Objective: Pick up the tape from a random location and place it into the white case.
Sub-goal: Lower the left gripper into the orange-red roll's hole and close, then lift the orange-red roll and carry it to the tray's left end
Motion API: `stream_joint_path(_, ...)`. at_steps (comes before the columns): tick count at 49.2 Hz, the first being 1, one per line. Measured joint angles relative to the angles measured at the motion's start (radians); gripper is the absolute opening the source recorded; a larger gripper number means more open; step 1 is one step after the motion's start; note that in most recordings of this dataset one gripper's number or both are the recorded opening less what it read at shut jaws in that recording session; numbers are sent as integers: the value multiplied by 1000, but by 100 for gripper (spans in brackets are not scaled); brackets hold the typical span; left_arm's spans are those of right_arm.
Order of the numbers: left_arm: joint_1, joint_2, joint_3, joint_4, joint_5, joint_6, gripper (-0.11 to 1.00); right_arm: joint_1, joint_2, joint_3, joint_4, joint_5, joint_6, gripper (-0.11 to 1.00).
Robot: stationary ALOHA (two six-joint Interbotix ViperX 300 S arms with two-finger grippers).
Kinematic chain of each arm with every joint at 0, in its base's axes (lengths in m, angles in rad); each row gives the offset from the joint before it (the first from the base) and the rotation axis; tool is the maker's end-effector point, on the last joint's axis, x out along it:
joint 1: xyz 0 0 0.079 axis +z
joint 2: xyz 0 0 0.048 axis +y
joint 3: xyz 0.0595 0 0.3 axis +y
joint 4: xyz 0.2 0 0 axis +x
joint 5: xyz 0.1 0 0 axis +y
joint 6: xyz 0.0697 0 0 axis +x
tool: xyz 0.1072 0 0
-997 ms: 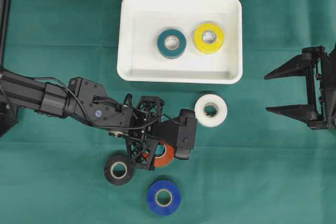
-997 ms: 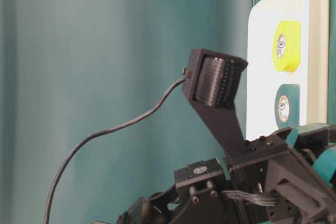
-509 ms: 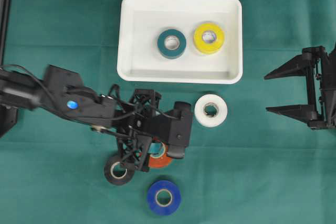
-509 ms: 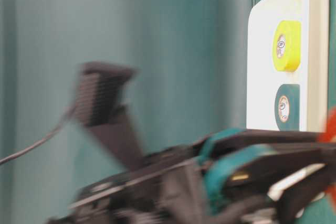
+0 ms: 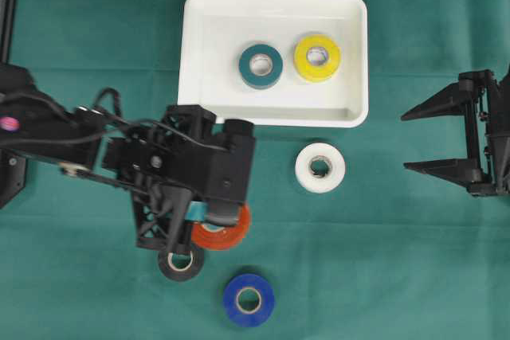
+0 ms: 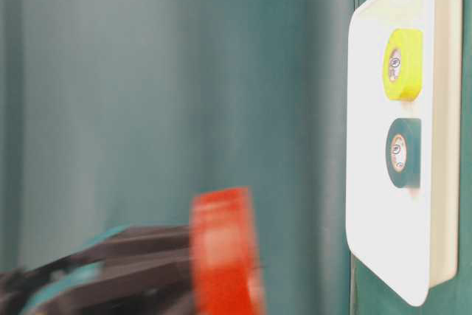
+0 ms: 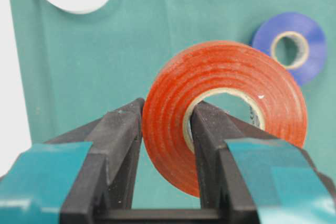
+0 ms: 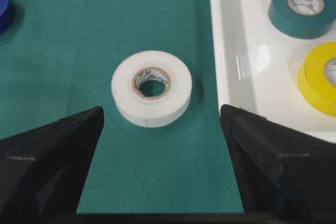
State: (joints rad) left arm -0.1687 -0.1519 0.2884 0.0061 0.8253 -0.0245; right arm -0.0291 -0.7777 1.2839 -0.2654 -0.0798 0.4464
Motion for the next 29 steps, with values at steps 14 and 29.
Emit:
stream_joint_path(14, 0, -64, -55, 0, 112, 0, 22, -2, 3, -2, 0, 0, 0, 86)
stream_joint_path(29, 0, -75, -72, 0, 135, 0, 22, -2, 12, -2, 0, 0, 0, 86)
